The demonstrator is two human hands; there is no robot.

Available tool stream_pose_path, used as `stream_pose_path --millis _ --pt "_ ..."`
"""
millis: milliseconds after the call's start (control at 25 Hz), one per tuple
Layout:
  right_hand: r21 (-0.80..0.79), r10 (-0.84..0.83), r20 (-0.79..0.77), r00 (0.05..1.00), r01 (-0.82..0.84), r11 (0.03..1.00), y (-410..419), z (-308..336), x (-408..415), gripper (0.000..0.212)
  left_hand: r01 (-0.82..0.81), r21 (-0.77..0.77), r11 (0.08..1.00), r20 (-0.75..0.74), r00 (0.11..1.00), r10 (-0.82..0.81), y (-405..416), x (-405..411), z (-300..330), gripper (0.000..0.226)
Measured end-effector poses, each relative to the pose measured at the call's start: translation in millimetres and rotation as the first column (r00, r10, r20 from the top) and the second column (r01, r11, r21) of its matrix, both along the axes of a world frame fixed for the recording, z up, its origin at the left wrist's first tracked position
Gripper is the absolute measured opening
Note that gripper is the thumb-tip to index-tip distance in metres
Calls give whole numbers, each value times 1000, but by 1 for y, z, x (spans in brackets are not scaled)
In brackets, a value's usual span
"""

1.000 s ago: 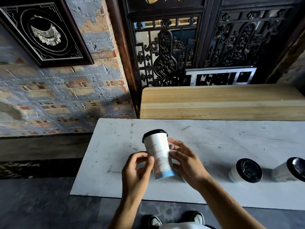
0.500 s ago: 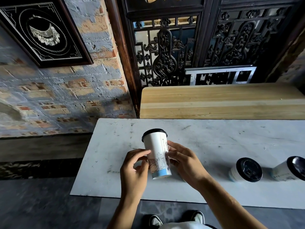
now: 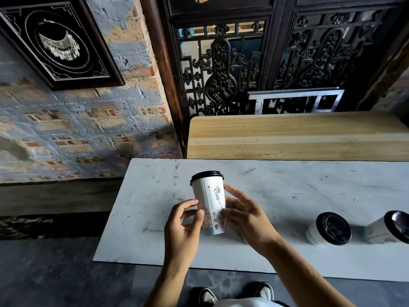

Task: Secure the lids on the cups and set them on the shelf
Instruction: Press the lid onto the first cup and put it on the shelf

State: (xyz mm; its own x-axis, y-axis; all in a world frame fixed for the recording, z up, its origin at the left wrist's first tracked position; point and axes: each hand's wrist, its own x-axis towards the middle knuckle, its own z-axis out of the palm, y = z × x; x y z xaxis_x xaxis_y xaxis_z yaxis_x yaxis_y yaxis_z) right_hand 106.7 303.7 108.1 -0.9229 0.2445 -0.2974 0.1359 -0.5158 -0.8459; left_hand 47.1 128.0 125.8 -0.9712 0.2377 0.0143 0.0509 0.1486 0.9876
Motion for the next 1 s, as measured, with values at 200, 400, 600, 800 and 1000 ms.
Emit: stream_pose_path --millis 200,400,600,800,1000 --pt "129 71 -65 995 -62 990 3 -3 0 44 -5 -31 1000 -19 1000 4 4 -1 -3 28" --pt "155 117 -57 992 -107 982 15 -2 -6 44 -26 1 1000 32 999 26 15 -1 -5 22" --pt "414 196 155 968 -244 877 44 -3 -34 60 -15 -102 995 42 999 20 31 -18 -11 39" --pt "628 292 321 901 -434 646 78 -11 -98 52 -5 -158 987 175 984 33 61 -72 -39 42" --pt "657 283 367 886 -462 596 112 -33 -199 39 122 -123 985 330 941 -75 94 -182 -60 56"
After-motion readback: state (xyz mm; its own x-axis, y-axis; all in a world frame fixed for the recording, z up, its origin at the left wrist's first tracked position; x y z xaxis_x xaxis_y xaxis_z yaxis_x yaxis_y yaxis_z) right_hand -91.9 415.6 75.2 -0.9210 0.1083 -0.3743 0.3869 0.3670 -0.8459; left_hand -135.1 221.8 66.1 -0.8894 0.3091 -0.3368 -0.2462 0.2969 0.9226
